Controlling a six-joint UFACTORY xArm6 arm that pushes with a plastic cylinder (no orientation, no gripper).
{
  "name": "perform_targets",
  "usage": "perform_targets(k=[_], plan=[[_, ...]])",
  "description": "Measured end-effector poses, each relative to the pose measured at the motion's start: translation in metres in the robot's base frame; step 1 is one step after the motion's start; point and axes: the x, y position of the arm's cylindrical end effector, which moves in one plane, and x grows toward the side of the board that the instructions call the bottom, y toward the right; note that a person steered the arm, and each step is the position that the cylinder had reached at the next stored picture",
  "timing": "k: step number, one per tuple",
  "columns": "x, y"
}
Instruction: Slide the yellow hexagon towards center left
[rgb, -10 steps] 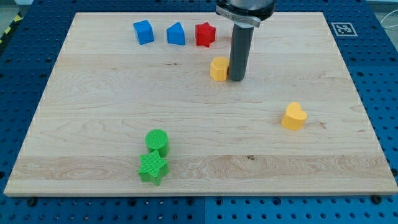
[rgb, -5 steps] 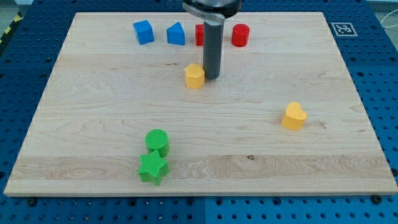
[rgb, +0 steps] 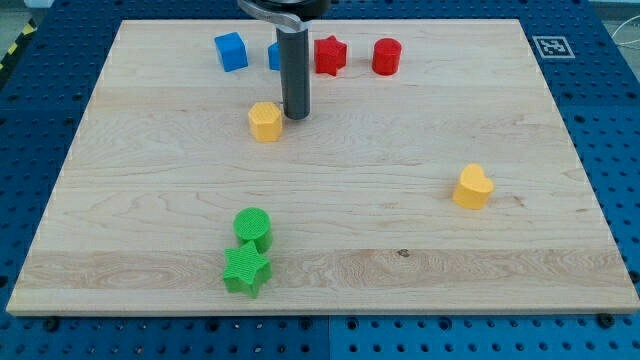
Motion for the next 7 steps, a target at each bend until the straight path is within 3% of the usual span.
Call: perform_targets(k=[2,5,6,7], plan=[[0.037,-0.014],[0.037,-0.084],[0.060,-0.057],[0.113,0.006]])
